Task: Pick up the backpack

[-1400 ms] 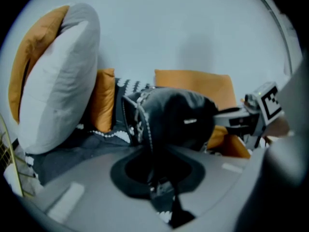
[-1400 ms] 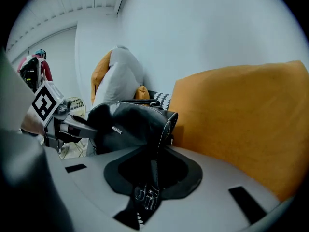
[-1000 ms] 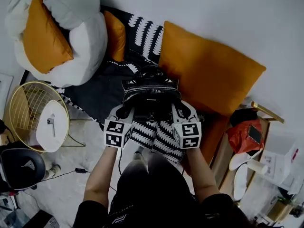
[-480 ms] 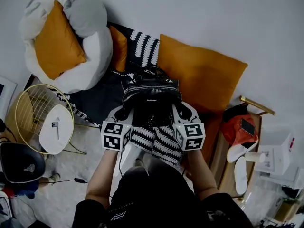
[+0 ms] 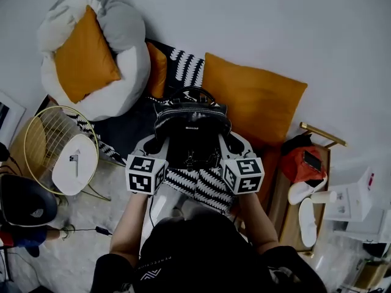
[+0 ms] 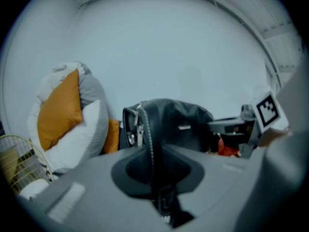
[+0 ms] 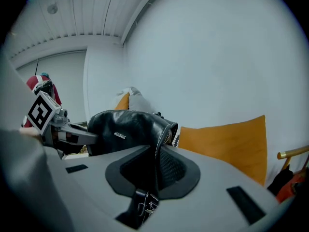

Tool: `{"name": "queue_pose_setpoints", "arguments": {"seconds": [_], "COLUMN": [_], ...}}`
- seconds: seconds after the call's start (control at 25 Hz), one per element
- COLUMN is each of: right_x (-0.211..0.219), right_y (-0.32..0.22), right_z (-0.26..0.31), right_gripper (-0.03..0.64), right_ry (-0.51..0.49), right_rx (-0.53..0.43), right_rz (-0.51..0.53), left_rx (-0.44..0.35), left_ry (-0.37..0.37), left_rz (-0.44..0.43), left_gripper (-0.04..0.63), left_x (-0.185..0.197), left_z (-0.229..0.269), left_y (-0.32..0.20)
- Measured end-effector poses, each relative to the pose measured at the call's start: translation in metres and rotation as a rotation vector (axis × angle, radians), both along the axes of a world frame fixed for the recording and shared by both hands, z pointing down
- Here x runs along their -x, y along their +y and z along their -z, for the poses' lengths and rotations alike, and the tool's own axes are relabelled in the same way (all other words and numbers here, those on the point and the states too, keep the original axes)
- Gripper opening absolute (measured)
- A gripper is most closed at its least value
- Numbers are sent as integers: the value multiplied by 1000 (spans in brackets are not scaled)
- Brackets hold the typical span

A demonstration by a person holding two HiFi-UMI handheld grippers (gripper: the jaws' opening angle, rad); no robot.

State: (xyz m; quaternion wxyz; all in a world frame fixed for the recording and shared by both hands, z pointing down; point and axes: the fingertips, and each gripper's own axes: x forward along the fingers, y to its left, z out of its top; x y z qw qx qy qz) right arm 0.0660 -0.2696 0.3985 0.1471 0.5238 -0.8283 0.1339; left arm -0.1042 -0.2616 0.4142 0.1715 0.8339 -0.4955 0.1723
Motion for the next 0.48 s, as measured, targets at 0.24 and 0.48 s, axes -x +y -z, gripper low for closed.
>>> {"name": "queue_pose_setpoints", "arguments": {"seconds": [0.24, 0.48], "right_x": [4, 14], "right_y": [15, 26], "right_z": [26, 56], "right_gripper": [40, 37], "right_ry": [-29, -37], "right_rx": [-49, -111], "right_rz": [9, 28], "left_rx": [-69, -129], "left_ry": [0, 24], "left_rz": [7, 37], "left_gripper": [48, 46], "left_x": [4, 13], "left_z": [28, 54], "left_y": [18, 35]}}
